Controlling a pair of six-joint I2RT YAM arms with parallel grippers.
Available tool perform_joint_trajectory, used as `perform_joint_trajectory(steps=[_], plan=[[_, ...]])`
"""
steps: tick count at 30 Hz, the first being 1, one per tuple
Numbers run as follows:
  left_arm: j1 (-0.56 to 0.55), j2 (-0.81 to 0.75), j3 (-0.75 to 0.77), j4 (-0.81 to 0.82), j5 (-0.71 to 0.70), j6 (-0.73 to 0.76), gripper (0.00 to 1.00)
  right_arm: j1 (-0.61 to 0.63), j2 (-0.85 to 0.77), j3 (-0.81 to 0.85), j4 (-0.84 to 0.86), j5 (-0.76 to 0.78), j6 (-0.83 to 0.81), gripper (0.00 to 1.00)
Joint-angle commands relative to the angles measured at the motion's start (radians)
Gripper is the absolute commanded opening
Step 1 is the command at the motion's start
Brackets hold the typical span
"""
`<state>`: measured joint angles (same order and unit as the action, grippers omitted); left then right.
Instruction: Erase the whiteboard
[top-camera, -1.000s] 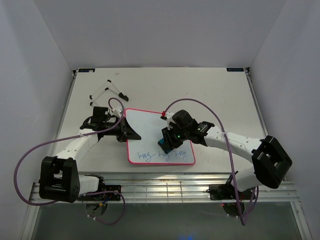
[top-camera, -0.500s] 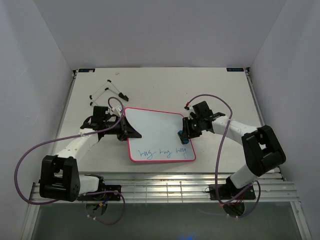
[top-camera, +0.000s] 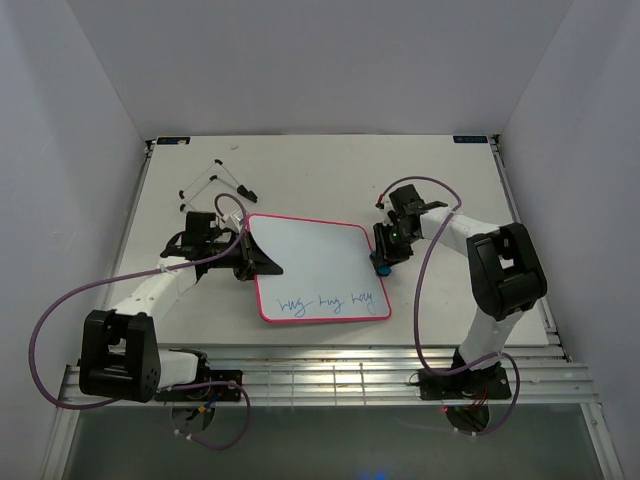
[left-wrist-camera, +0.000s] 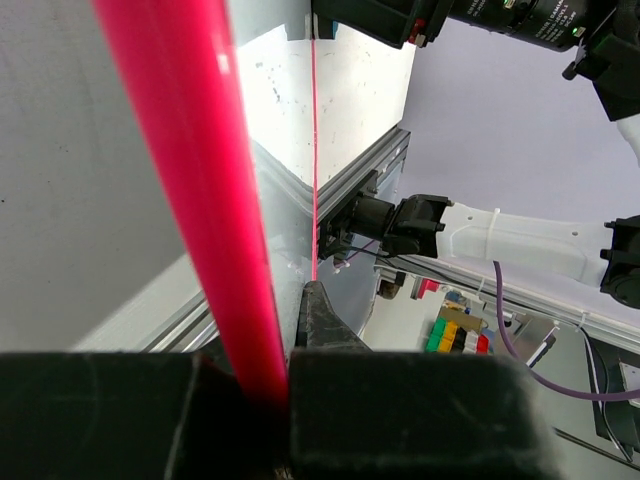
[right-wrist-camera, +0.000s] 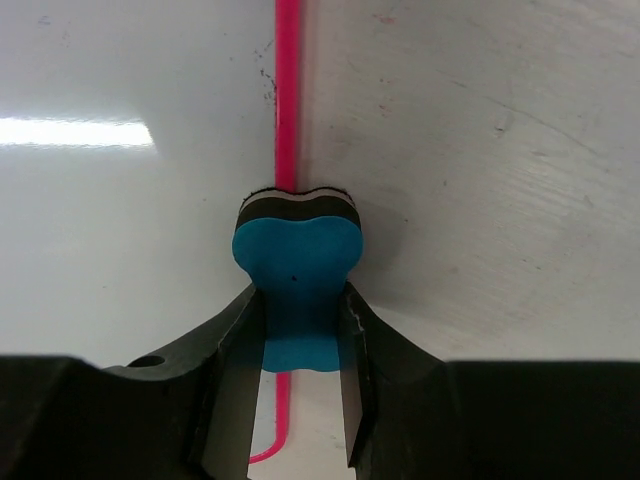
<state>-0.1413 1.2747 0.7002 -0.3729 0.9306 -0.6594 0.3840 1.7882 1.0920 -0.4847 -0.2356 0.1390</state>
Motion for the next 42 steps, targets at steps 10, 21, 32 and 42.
perform_joint_trajectory(steps=[10,21,32,42], plan=[[-0.023,-0.014,0.018,0.107,-0.177,0.184,0.00,0.182,-0.018,-0.102,0.024,-0.064,-0.027,0.08],[-0.024,-0.041,-0.010,0.137,-0.236,0.127,0.00,0.467,-0.286,-0.155,0.225,-0.268,0.161,0.08],[-0.018,-0.060,-0.008,0.127,-0.334,0.101,0.00,0.690,-0.148,0.161,0.049,0.065,0.254,0.08],[-0.003,-0.038,-0.007,0.127,-0.306,0.096,0.00,0.465,-0.277,-0.187,0.006,0.301,0.258,0.08]])
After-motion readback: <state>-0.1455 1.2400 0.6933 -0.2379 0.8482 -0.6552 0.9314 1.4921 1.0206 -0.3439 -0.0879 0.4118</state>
